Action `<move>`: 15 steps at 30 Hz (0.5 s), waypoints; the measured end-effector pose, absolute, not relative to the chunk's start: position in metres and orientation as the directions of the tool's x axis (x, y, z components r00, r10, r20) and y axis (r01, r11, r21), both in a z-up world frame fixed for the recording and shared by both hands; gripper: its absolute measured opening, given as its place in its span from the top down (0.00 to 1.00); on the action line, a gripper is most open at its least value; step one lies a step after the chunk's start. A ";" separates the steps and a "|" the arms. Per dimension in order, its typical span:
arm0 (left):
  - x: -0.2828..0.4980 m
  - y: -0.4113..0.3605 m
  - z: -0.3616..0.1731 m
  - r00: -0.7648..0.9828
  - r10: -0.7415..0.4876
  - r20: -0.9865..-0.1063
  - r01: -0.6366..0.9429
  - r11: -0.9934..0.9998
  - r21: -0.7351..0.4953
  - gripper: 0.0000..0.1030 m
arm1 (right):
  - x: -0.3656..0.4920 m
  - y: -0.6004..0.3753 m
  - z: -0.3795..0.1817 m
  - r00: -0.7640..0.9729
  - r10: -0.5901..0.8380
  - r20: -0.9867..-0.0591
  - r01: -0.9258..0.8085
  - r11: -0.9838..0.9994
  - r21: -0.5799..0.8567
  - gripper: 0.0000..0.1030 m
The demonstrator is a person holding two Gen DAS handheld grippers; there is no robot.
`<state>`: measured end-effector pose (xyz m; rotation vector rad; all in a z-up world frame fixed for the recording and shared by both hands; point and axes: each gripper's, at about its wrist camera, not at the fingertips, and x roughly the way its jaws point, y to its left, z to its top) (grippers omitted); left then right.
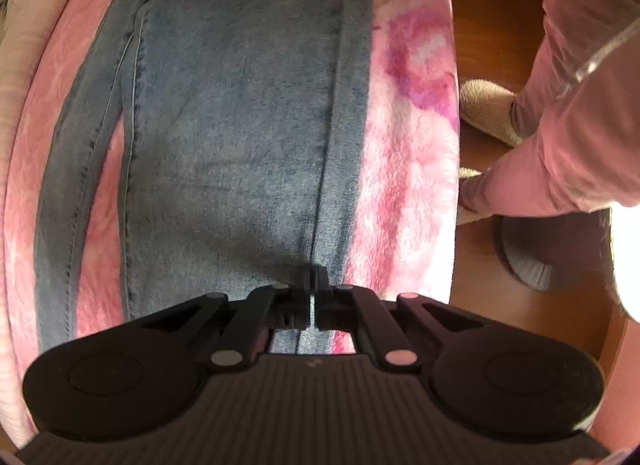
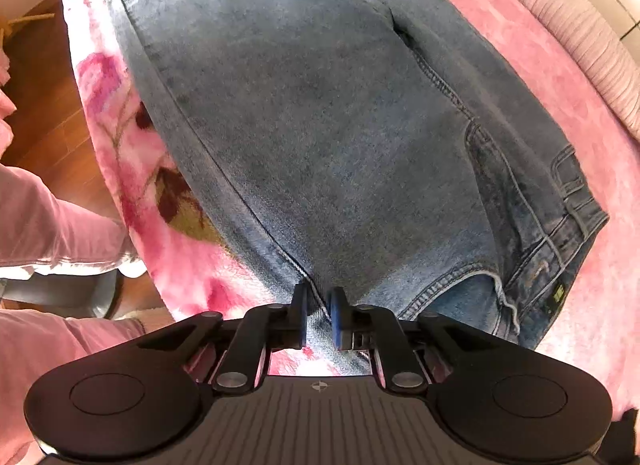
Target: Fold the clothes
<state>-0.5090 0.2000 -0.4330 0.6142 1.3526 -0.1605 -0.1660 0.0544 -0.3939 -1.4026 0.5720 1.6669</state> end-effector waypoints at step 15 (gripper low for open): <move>-0.517 0.156 -0.437 0.253 0.352 -0.901 0.318 0.849 0.422 1.00 | -0.178 0.020 -0.392 0.060 0.371 -0.927 -0.823 -0.507 -0.256 0.95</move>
